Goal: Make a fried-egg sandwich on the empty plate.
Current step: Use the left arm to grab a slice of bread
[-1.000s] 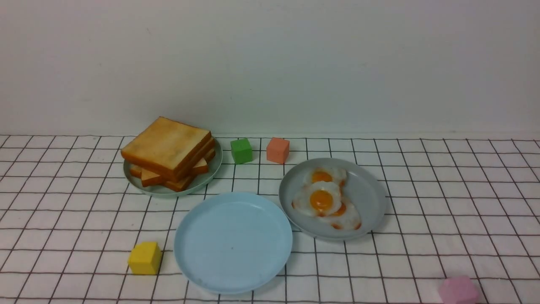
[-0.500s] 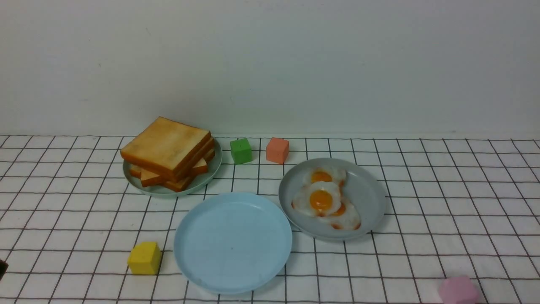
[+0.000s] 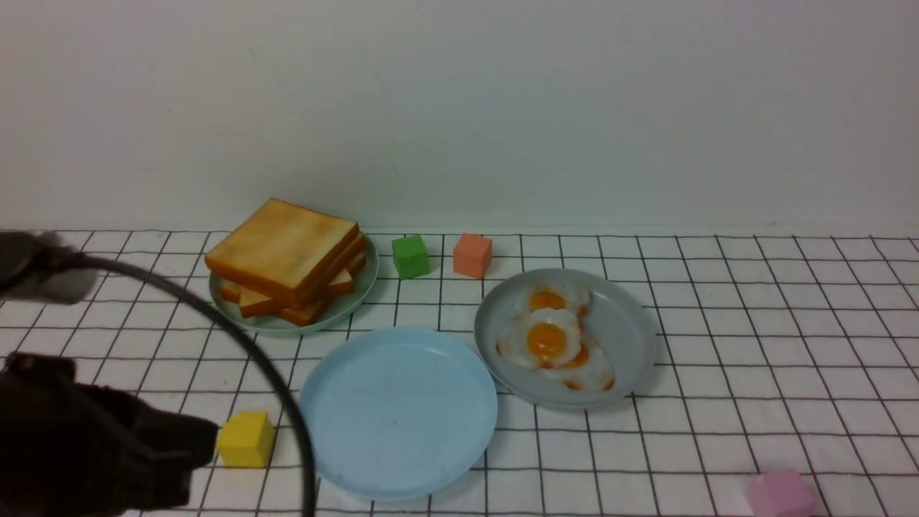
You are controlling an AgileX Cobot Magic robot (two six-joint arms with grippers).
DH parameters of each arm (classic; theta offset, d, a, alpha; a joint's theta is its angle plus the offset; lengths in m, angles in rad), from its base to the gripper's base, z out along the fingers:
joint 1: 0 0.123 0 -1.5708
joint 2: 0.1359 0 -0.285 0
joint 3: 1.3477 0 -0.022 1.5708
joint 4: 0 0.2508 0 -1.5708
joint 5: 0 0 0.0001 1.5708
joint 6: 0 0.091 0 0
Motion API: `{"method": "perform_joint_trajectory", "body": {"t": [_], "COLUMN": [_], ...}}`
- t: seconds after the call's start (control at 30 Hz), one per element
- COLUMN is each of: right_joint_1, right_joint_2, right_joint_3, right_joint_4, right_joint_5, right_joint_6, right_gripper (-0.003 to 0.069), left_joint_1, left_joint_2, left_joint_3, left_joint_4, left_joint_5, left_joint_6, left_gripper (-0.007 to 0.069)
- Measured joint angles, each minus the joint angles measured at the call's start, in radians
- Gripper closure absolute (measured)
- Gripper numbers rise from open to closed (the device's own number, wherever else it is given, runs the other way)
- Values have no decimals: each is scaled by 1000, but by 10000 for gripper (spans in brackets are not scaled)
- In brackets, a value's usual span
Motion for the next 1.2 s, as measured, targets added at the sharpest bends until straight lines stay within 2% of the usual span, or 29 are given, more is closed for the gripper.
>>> {"method": "perform_joint_trajectory", "body": {"t": [0.13, 0.17, 0.3, 0.4, 0.5, 0.57, 0.6, 0.63, 0.67, 0.8, 0.93, 1.13, 1.2], "right_joint_1": [0, 0, 0, 1, 35, 76, 81, 117, 131, 151, 202, 297, 313], "right_joint_2": [0, 0, 0, 0, 38, 128, 128, 236, 298, 511, 650, 723, 727], "right_joint_3": [9, 10, 10, -29, -209, -375, -375, -524, -600, -820, -918, -930, -930], "right_joint_4": [152, 235, 404, 485, 500, 500, 500, 500, 500, 500, 496, 496, 496], "right_joint_5": [-58, -105, -230, -193, 0, 164, 181, 312, 386, 591, 649, 648, 648], "right_joint_6": [96, 139, 202, 202, 102, -32, -46, -173, -231, -387, -468, -504, -512], "right_gripper": [421, 421, 421, 439, 505, 566, 566, 620, 645, 665, 660, 655, 656], "left_joint_1": [-21, -23, -23, -22, 6, 54, 59, 101, 120, 148, 140, 126, 126], "left_joint_2": [91, 119, 178, 215, 279, 347, 355, 429, 472, 636, 771, 920, 981], "left_joint_3": [-56, -67, -75, -84, -116, -161, -167, -220, -252, -376, -523, -698, -765], "left_joint_4": [5, 9, 16, 38, 71, 88, 92, 103, 111, 171, 210, 259, 289], "left_joint_5": [2, -8, -52, -68, -65, -52, -50, -41, -41, -56, -57, -52, -64], "left_joint_6": [-1, -1, 5, 8, -37, -61, -62, -69, -69, -70, -47, -37, -22], "left_gripper": [638, 638, 638, 638, 638, 638, 638, 638, 638, 638, 638, 636, 610]}}
